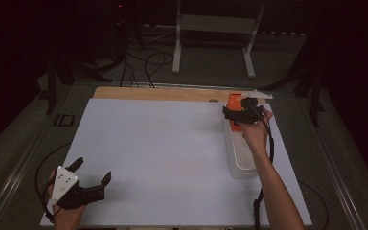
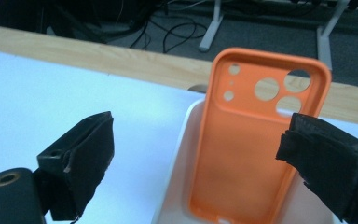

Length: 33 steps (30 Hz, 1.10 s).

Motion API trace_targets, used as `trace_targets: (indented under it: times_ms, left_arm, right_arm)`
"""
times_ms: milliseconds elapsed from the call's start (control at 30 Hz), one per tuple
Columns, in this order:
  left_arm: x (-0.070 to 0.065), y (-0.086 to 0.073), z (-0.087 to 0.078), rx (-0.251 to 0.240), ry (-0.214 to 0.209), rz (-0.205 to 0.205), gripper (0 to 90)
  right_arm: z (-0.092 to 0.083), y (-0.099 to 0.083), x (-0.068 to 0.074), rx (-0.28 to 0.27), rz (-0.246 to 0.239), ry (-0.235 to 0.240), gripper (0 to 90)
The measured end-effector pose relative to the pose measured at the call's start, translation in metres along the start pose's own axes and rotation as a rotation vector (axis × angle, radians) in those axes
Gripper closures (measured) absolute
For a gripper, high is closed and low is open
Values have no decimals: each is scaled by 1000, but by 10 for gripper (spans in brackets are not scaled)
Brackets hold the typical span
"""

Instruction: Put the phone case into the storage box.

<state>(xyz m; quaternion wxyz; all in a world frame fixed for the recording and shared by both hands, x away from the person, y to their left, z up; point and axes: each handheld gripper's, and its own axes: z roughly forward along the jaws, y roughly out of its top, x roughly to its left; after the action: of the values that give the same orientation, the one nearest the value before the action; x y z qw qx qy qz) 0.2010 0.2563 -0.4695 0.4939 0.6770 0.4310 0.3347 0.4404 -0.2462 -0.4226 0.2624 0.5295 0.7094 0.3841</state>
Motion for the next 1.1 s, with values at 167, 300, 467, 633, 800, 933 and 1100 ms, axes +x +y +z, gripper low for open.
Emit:
trace_targets:
  times_ms: [167,300,467,633,800,933,1100]
  left_arm:
    - [0,0,1,2,-1,0,3]
    - [0,0,0,3,-2,-3,3]
    - [-1,-1,1,7,-5,-3,3]
    - [-1,-1,2,10,-8,-3,3]
    - [-2,-1,3,13,-9,-1,3]
    - [-2,-1,3,12,-9,-2,3]
    - [-2,-1,2,14,-8,-2,3]
  right_arm:
    - [-7,-3,3,21,-2,6,84]
    - [-15,-8,3,10,20,35,84]
    - [-28,-13,4,-7,15,60,84]
    - [-44,-16,8,-36,6,102,84]
    - [-57,-20,13,-54,-17,134,84]
    - [-66,-24,18,-62,-33,154,84]
    - [-75,-30,25,-63,-36,173,84]
